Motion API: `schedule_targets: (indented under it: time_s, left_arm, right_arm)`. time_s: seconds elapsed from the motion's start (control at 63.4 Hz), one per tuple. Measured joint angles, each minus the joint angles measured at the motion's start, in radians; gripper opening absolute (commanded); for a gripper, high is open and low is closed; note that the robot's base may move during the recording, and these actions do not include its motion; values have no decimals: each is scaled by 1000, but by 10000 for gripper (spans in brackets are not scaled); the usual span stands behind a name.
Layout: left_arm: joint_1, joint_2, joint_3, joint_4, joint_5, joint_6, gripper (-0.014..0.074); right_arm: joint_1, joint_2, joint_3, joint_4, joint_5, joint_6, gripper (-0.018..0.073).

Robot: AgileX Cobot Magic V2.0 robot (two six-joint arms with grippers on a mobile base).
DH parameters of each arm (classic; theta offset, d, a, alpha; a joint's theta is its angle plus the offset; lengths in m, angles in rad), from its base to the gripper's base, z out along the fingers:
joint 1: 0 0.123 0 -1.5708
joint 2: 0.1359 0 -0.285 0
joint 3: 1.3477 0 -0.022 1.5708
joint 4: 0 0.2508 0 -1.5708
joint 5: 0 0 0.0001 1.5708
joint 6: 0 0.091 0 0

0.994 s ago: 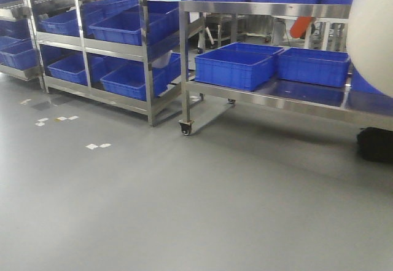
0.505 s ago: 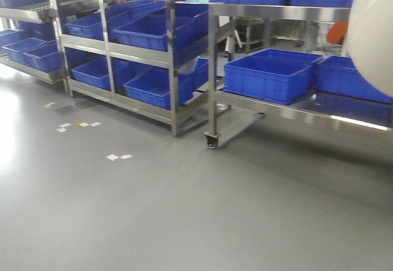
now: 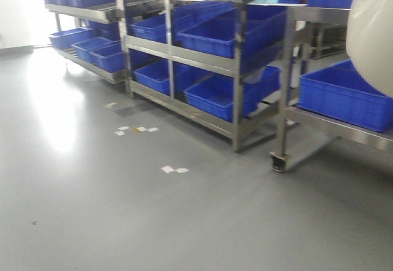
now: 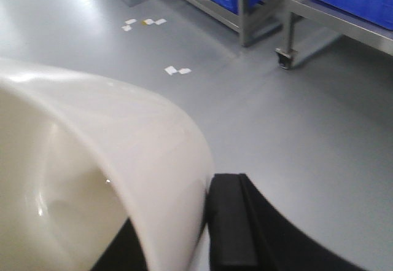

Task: Move white bin to right shelf second layer
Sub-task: 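Drive past the blue-crate racks toward the windows holding the bin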

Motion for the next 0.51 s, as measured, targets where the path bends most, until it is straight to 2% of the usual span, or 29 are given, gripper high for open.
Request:
schedule_targets:
  time_s: [0.505]
  left_arm:
    - [0, 0, 0, 0, 0, 0, 85]
  right_arm:
    - [0, 0, 0, 0, 0, 0, 56]
